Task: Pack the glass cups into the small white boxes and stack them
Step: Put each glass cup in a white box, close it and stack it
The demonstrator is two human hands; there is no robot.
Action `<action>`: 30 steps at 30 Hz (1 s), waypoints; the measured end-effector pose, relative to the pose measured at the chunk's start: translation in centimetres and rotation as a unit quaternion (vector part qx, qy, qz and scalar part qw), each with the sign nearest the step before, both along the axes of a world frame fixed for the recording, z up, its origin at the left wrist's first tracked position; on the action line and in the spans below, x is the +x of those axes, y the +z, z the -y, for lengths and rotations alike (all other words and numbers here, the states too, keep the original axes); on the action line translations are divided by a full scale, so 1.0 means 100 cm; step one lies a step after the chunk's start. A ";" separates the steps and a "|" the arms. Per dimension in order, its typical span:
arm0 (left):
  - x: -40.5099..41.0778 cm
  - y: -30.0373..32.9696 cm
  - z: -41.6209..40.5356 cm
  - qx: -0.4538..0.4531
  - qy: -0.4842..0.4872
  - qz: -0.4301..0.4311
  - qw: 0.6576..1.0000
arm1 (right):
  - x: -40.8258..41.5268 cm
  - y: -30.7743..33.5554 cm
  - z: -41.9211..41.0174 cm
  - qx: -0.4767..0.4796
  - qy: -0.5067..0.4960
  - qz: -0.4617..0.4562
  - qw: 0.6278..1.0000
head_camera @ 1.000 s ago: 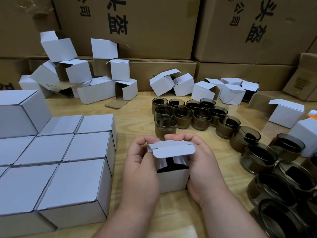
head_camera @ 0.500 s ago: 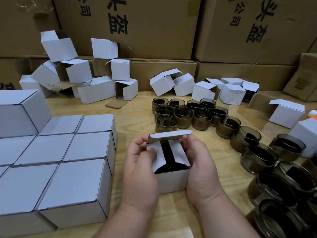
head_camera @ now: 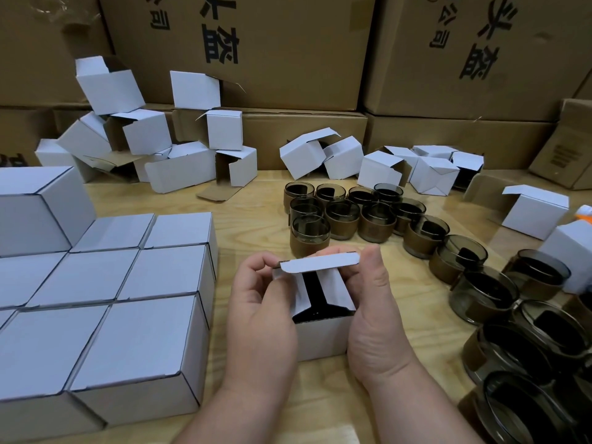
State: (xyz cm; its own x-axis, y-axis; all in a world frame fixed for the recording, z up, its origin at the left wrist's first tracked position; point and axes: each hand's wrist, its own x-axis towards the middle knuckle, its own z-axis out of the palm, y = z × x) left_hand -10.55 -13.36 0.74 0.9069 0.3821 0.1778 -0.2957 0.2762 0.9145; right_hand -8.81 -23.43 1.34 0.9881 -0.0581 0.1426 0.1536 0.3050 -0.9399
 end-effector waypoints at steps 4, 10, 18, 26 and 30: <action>0.000 0.000 0.000 0.004 0.000 0.010 1.000 | 0.000 -0.001 0.002 -0.015 0.005 0.016 1.000; -0.001 0.002 0.001 -0.007 -0.009 0.014 1.000 | -0.001 -0.006 0.003 -0.027 -0.012 0.053 0.998; -0.004 0.002 0.002 -0.105 -0.059 0.033 0.992 | -0.002 -0.002 -0.002 -0.047 -0.077 0.099 0.991; -0.002 -0.004 0.004 0.018 -0.031 0.055 0.998 | -0.002 0.001 -0.004 -0.071 -0.095 0.074 0.990; -0.001 -0.004 0.002 0.025 -0.024 0.046 0.998 | -0.001 0.001 -0.005 -0.082 -0.093 0.060 0.991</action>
